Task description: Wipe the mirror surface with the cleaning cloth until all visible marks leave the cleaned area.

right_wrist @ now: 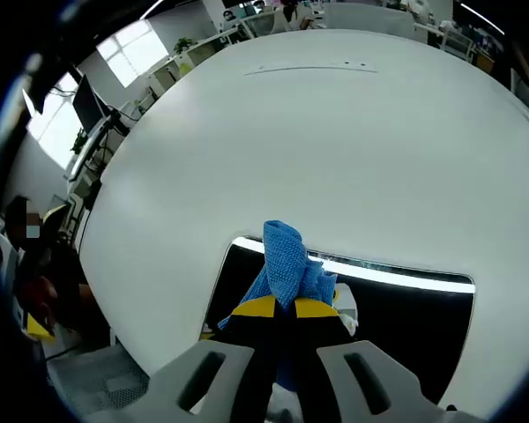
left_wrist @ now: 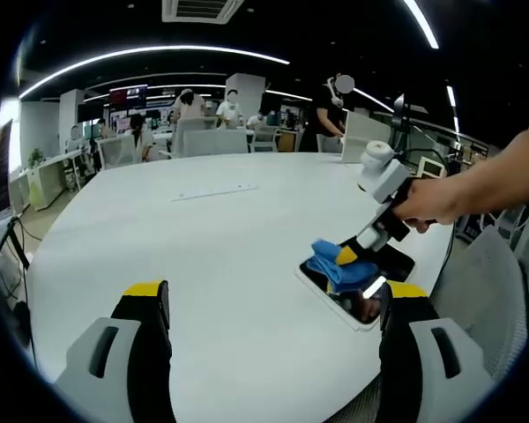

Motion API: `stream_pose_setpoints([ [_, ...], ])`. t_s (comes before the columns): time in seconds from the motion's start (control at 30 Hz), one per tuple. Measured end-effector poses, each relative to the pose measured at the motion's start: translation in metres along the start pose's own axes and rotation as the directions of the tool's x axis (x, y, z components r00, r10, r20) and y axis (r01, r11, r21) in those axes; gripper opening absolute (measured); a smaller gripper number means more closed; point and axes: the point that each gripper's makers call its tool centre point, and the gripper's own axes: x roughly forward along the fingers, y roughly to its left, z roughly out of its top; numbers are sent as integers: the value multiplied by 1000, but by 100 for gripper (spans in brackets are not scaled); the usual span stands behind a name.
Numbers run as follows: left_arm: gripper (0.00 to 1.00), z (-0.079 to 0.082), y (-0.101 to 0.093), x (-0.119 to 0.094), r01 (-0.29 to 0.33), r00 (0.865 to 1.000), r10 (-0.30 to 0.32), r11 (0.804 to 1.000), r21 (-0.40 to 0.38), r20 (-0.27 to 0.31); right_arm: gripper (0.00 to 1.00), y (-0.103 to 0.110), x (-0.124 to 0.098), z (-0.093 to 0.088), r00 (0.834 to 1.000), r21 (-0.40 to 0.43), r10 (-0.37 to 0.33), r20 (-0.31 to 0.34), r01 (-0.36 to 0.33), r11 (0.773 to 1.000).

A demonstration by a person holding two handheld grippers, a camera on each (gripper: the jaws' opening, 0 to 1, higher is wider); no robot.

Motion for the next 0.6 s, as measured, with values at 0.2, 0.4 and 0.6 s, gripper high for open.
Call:
stream_pose_setpoints([
  [0.2, 99, 1, -1, 1, 4, 1000, -4, 1000, 7, -2, 0, 2, -4, -8, 1000, -5, 2, -1, -2, 1000],
  [0.4, 99, 2, -1, 1, 6, 1000, -6, 1000, 11, 1, 0, 4, -6, -15, 1000, 11, 7, -1, -7, 1000],
  [0.6, 99, 1, -1, 2, 8, 1000, -8, 1000, 10, -1, 0, 5, -9, -20, 1000, 25, 13, -2, -13, 1000],
])
